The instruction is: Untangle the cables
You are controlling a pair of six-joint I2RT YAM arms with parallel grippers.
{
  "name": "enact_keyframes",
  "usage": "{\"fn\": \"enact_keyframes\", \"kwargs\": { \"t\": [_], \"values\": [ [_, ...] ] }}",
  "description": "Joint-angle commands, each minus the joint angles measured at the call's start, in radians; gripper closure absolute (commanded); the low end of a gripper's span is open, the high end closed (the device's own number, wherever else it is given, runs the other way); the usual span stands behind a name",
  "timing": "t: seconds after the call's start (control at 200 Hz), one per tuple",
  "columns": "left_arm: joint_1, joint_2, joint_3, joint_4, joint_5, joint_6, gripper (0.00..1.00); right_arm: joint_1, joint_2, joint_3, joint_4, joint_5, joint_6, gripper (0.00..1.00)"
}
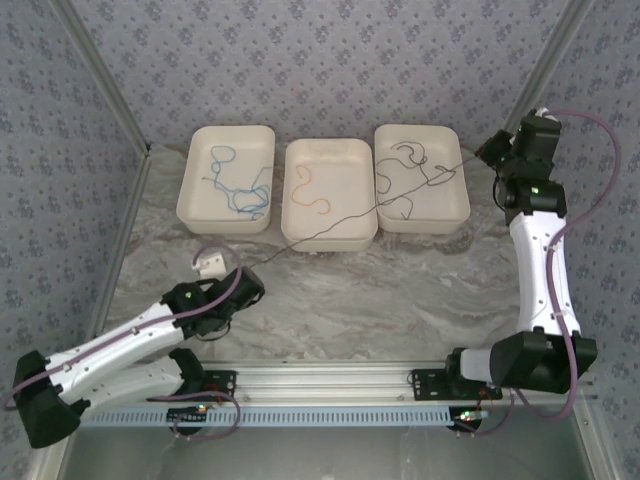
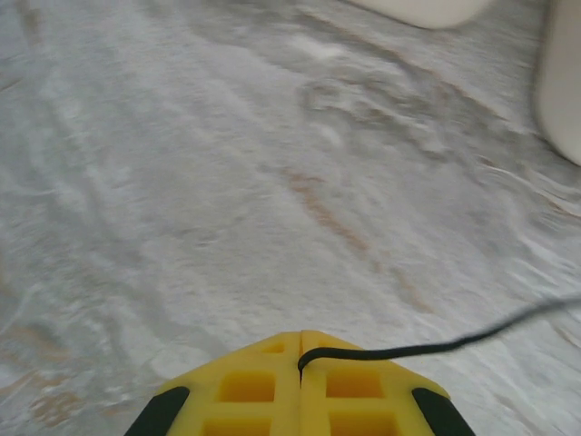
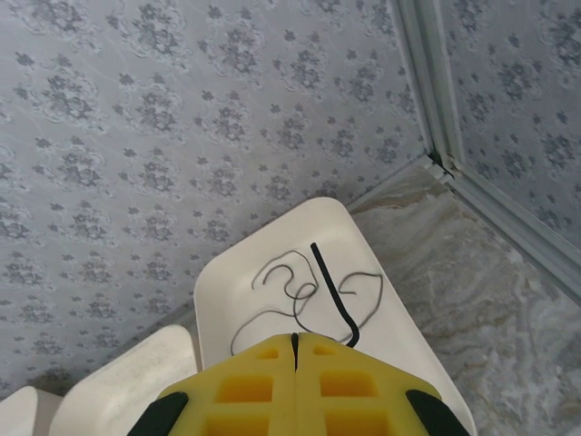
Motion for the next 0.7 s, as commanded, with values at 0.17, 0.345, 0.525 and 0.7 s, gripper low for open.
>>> {"fn": "enact_keyframes", "kwargs": {
  "t": [0.17, 0.345, 0.525, 0.7],
  "values": [
    [-0.085, 0.551, 0.598, 0.354, 0.232, 0.369, 1.0, 0.071, 0.164, 0.188, 0.106, -0.08, -0.044, 1.0],
    [-0.067, 0.938, 1.126, 0.348, 0.337, 0.491, 1.0, 0.078, 0.24, 0.24, 0.216, -0.128, -0.057, 1.0],
    [-0.023, 1.378, 1.836, 0.151, 0.47, 0.487, 1.0, 0.076, 0.333, 0.304, 0.284, -0.108, -0.052, 1.0],
    [0.047, 1.773, 2.367, 0.021, 0.616, 0.35, 1.0, 0.077, 0.468, 0.404, 0.229, -0.071, -0.073, 1.0]
  ]
}}
